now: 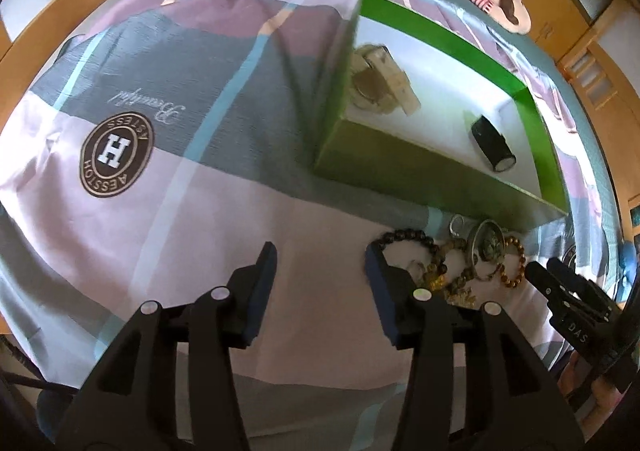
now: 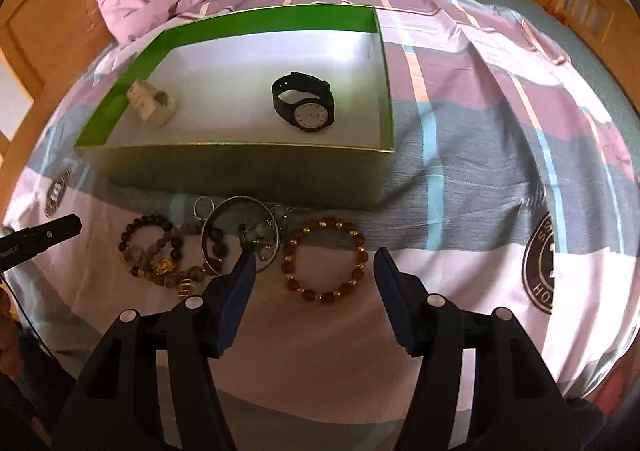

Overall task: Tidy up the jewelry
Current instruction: 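Drop the white watch into the green box with the left tool while the right drops the black watch, then grasp the dark bead bracelet with the left tool while the right tool grasps the red bead bracelet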

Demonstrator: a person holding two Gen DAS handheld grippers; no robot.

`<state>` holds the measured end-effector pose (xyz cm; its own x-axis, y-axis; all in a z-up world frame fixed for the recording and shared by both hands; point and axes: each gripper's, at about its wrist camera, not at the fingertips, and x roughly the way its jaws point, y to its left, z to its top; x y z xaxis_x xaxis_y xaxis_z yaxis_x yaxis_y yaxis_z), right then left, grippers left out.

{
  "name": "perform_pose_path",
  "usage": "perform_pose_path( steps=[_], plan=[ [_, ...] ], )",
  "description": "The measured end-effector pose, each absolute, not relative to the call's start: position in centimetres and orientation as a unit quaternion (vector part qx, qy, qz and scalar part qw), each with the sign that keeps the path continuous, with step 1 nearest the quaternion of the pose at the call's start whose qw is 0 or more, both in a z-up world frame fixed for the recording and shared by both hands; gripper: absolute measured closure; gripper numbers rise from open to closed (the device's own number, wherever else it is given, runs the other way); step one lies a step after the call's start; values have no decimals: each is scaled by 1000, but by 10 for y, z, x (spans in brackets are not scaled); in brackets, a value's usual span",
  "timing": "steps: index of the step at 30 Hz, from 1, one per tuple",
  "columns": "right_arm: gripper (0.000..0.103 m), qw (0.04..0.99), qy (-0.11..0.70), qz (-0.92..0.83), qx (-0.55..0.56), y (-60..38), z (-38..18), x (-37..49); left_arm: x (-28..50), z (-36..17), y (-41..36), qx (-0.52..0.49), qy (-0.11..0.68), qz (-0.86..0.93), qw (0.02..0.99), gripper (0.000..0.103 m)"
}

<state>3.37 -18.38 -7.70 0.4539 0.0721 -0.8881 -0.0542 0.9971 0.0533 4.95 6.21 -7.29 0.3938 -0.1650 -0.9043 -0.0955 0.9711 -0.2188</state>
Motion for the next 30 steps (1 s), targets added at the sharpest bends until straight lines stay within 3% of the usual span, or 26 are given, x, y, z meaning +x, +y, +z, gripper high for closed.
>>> perform_pose_path(
  steps=[10,16,20,22,24,25,26,27,30],
  plan=[
    [43,851,525,25,-17,-191,-88,30,54,-91,29,-60,562,-32,824,58],
    [50,849,528,23,-11,-196,-97,33,63,-106,13,-31,572,-30,819,58],
    [58,844,535,17,-16,-198,-107,41,66,-110,5,-14,569,-29,822,60],
    [67,839,544,19,-18,-196,-115,44,67,-111,2,-7,565,-29,824,64],
    [85,844,534,30,-25,-192,-114,42,67,-113,2,4,563,-25,826,73],
    [89,844,534,35,-28,-191,-114,41,66,-114,2,9,561,-26,827,74],
    [94,844,534,42,-30,-190,-114,41,65,-113,3,11,559,-29,829,81],
    [95,844,534,44,-29,-189,-113,40,64,-114,2,12,559,-32,828,91],
    [95,846,531,49,-26,-190,-107,37,59,-110,5,14,565,-42,824,92]
  ],
)
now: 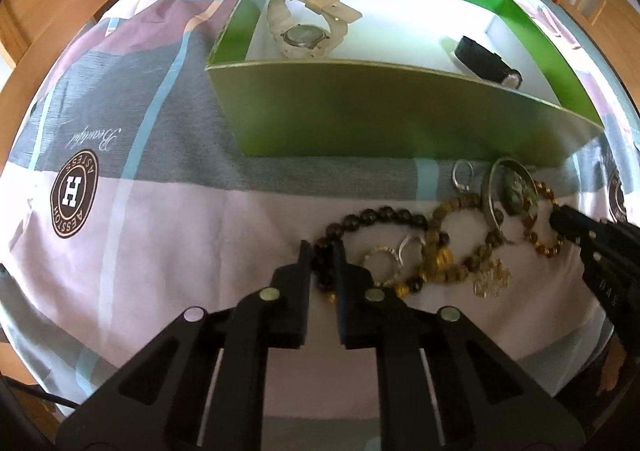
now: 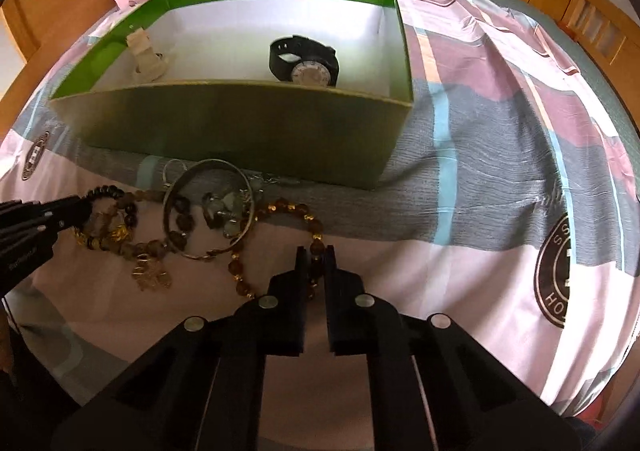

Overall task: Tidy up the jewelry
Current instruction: 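Grasp the dark bead bracelet with the left tool while the right tool grasps the red bead bracelet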

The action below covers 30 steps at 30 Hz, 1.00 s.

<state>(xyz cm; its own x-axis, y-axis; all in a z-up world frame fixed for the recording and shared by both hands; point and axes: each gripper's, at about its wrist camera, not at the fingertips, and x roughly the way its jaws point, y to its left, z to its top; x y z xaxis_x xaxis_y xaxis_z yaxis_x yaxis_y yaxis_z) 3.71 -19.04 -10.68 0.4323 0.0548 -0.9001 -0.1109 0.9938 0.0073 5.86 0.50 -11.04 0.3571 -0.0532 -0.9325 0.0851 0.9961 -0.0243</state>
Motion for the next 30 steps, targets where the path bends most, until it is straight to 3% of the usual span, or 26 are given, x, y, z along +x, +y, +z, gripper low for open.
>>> perform_pose_path(
  steps=[13,19,25,28,30],
  plan=[
    [95,875,479,65,-12,-192,-48,27,33,-71,33,-19,540,-46,840,93],
    [95,875,479,75,-12,-184,-50,24,27,-60,35,-23,529,-56,847,93],
    [95,859,507,65,-9,-181,-70,24,36,-90,42,-15,558,-24,829,93],
    [88,855,517,41,-9,-187,-78,26,36,-98,46,-11,561,-10,828,78],
    [74,854,520,33,-7,-191,-81,28,38,-99,49,-11,558,-3,830,71]
  ],
)
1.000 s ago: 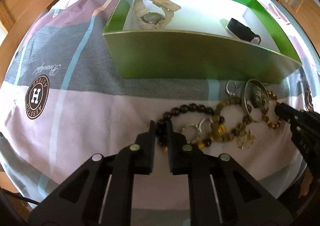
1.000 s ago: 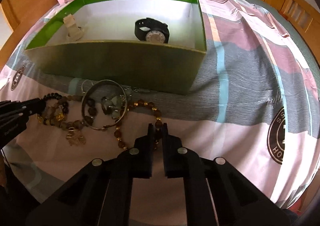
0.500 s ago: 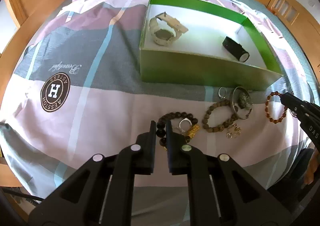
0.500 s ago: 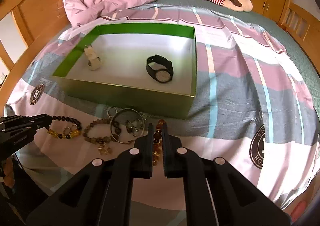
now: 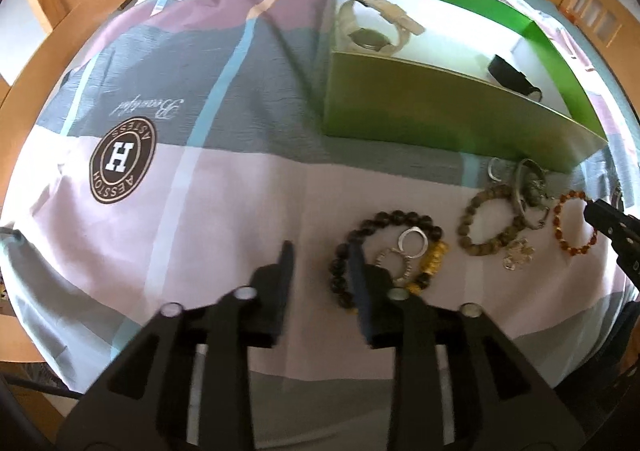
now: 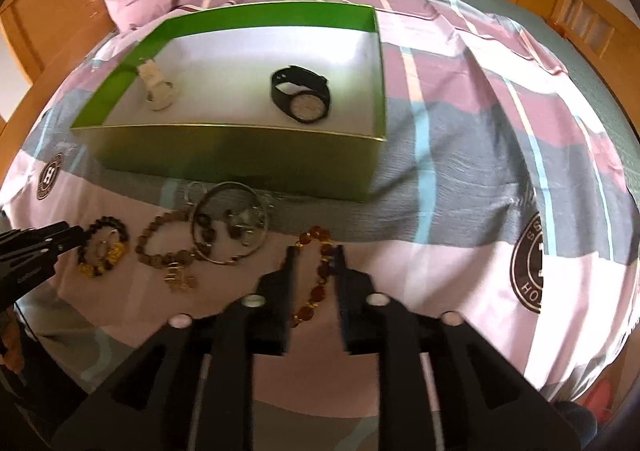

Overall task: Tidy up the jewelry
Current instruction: 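Grasp the dark bead bracelet with the left tool while the right tool grasps the red bead bracelet, then lower both bead bracelets into the green box and open both tools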

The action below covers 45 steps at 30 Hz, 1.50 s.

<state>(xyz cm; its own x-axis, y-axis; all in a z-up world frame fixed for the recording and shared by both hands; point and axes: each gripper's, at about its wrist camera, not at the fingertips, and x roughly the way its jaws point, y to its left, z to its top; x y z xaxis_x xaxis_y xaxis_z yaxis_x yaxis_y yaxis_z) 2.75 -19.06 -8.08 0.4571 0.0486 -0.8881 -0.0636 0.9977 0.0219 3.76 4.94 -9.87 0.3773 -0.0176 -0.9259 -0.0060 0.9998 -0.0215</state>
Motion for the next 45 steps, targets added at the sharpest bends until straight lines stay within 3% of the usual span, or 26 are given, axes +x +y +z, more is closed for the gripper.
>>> perform_pose_path(
  steps=[3,14,16,17,19,20,26,36,45],
  plan=[
    [64,852,522,24,-14,-191,-87,29,41,-101,52,-11,559,1,829,67],
    [64,838,546,12,-13,-193,-114,37,49,-112,41,9,565,-4,825,65],
    [64,840,542,15,-17,-192,-114,36,49,-112,41,9,564,-5,826,69],
    [65,840,541,17,-21,-190,-114,36,49,-112,41,8,564,-5,826,77],
    [91,843,536,25,-23,-189,-112,35,48,-111,41,8,563,-4,826,89],
    [95,843,537,29,-22,-188,-112,34,48,-110,42,9,562,-4,827,92],
    [95,857,514,36,-16,-188,-89,27,40,-90,49,-8,545,-16,838,93],
    [95,896,441,57,0,-192,-15,24,30,-8,39,-25,476,-56,877,93],
    [95,893,445,70,-11,-181,-15,32,43,6,16,-21,478,-103,872,93]
  ],
)
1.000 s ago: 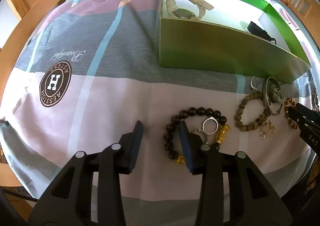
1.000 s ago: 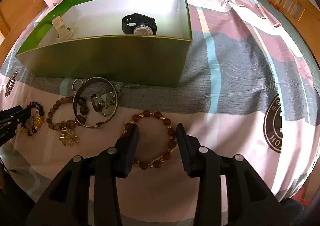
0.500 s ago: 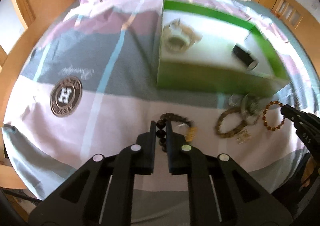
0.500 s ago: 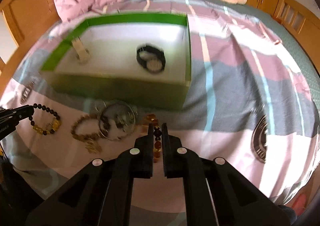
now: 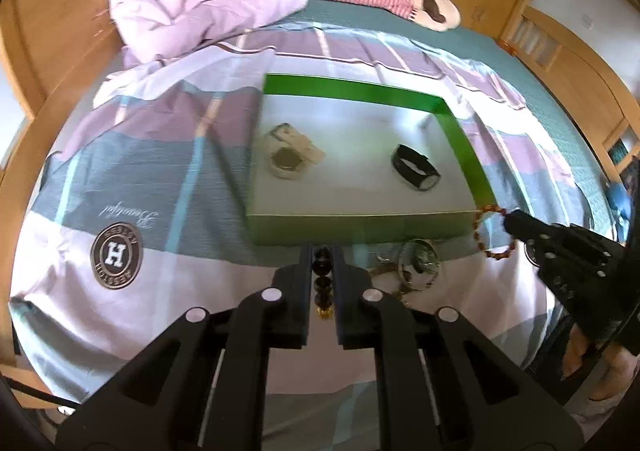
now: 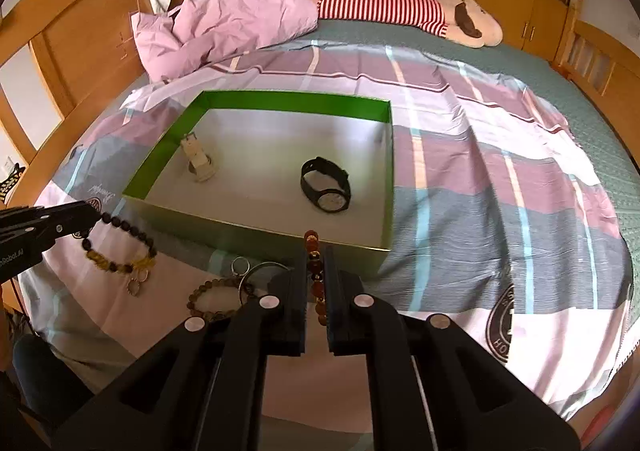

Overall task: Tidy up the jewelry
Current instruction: 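Lower both bead bracelets into the green box and open both tools, then grasp the brown bead bracelet with the left tool while the right tool grasps the metal bangle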

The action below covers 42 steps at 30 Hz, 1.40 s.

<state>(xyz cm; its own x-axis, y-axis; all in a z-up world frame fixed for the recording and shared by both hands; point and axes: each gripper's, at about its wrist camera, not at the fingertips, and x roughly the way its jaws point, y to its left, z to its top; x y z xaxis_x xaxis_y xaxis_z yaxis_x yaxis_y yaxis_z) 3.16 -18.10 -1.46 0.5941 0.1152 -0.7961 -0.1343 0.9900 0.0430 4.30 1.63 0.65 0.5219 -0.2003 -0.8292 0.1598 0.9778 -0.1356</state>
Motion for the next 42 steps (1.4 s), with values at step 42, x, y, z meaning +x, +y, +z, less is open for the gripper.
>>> perform_pose_path(
  steps=[42],
  plan=[
    [75,838,541,76,-2,-162,-107,60,66,-108,-30,19,574,-86,814,73]
  ],
)
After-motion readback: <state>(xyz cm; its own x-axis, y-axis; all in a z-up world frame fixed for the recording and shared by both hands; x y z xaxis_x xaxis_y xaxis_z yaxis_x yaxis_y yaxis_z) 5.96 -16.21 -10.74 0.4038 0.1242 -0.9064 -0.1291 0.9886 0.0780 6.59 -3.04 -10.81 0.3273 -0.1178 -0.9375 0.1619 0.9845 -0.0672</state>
